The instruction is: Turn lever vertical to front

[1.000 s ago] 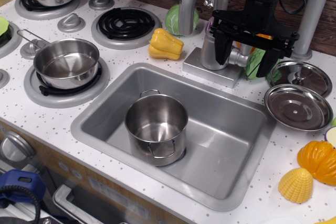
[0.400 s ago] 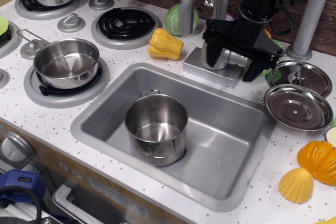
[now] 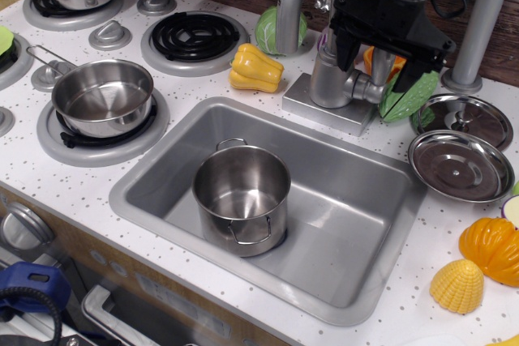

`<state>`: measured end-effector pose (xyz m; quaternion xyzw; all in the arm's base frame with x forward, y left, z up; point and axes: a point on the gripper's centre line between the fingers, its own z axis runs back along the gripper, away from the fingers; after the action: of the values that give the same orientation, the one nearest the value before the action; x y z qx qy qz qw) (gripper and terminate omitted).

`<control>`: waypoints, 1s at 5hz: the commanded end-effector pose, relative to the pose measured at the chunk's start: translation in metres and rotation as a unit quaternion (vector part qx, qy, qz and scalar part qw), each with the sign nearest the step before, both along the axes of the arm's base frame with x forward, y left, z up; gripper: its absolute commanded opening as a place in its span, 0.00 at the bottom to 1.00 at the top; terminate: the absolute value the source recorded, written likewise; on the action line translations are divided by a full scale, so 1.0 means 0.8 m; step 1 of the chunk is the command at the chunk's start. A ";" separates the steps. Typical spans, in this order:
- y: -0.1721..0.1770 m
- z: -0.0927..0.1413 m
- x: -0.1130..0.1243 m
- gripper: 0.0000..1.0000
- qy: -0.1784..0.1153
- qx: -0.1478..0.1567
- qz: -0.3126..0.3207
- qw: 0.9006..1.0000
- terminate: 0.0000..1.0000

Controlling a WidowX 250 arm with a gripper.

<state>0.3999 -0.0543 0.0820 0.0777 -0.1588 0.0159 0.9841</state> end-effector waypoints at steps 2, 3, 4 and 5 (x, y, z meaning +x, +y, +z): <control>-0.008 0.024 0.018 0.00 -0.031 -0.003 0.001 1.000 0.00; -0.015 0.022 0.013 0.00 -0.029 -0.009 0.006 1.000 0.00; -0.021 0.019 0.003 0.00 -0.027 -0.012 0.012 0.999 0.00; -0.028 0.015 -0.009 0.00 -0.016 -0.024 0.024 0.999 0.00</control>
<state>0.3868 -0.0672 0.0739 0.0482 -0.1390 0.0634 0.9871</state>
